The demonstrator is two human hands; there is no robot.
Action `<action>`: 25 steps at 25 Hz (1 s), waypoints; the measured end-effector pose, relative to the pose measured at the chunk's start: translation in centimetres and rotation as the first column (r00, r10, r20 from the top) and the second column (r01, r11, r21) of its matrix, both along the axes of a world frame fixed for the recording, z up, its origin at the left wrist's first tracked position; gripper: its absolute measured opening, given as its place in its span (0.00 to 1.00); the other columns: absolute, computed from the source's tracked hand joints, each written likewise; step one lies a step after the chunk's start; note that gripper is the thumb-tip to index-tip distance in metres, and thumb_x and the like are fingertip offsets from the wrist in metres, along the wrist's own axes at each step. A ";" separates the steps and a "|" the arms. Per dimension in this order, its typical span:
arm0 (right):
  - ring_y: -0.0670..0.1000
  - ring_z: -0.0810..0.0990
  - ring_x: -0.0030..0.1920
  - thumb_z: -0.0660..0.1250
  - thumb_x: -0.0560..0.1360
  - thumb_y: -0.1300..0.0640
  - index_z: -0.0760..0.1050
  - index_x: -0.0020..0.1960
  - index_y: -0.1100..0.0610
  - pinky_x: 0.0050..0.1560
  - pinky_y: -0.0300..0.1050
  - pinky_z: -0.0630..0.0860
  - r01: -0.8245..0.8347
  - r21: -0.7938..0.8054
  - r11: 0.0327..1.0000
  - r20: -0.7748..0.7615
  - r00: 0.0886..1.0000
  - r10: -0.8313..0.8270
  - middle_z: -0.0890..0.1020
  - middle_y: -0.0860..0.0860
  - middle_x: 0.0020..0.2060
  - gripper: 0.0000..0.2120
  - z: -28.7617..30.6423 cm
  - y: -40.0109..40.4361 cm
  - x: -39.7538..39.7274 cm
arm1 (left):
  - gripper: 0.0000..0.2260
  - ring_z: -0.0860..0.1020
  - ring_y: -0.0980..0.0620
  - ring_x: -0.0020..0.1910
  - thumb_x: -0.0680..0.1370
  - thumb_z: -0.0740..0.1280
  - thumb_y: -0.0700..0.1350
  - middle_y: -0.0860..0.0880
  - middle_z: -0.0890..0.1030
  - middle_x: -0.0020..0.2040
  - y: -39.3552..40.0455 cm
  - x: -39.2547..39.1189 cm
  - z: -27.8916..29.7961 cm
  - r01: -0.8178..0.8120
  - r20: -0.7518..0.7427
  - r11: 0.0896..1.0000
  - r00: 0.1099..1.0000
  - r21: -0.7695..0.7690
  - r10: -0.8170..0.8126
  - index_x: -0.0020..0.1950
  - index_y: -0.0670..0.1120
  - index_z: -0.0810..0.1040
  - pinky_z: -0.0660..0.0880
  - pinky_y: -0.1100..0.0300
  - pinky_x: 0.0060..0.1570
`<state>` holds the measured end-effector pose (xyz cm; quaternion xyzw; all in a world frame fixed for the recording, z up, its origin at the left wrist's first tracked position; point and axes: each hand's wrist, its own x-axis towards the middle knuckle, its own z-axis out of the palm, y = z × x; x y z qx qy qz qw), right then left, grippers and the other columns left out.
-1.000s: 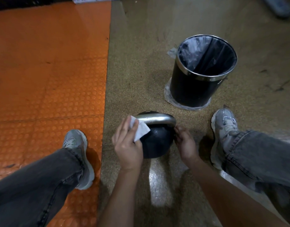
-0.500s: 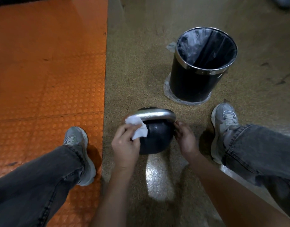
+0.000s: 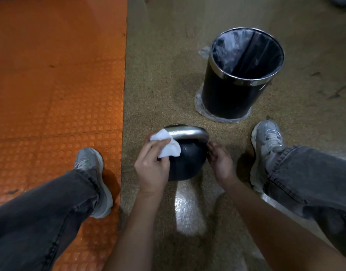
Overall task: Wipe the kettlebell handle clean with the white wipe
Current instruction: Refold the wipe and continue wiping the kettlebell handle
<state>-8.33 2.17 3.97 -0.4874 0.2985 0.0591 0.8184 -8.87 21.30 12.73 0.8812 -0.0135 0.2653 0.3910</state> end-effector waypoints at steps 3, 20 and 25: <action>0.45 0.84 0.57 0.61 0.85 0.55 0.79 0.58 0.53 0.57 0.42 0.75 0.006 -0.005 1.000 -0.003 1.000 -0.006 0.85 0.50 0.56 0.09 -0.5 0.0 0.2 | 0.18 0.82 0.52 0.48 0.66 0.70 0.25 0.47 0.84 0.47 0.1 -0.2 0.2 0.001 0.006 1.000 1.000 -0.007 -0.001 0.49 0.41 0.87 0.76 0.65 0.55; 0.51 0.80 0.66 0.60 0.85 0.53 0.77 0.65 0.55 0.62 0.46 0.74 -0.047 0.005 0.999 0.022 0.999 0.047 0.84 0.51 0.62 0.13 -2.1 -0.5 0.2 | 0.07 0.85 0.52 0.44 0.76 0.70 0.32 0.46 0.84 0.47 -5.3 0.9 4.2 -0.659 -0.640 0.156 0.752 -0.736 0.158 0.49 0.42 0.77 0.82 0.60 0.48; 0.46 0.82 0.62 0.61 0.84 0.51 0.77 0.65 0.54 0.58 0.42 0.75 -0.040 -0.025 0.999 0.012 0.999 0.040 0.85 0.49 0.61 0.14 -2.3 -0.4 0.0 | 0.10 0.83 0.53 0.38 0.78 0.69 0.35 0.49 0.80 0.48 -5.3 2.0 6.7 -0.691 -0.697 -0.109 0.717 -0.714 0.017 0.59 0.40 0.77 0.82 0.61 0.46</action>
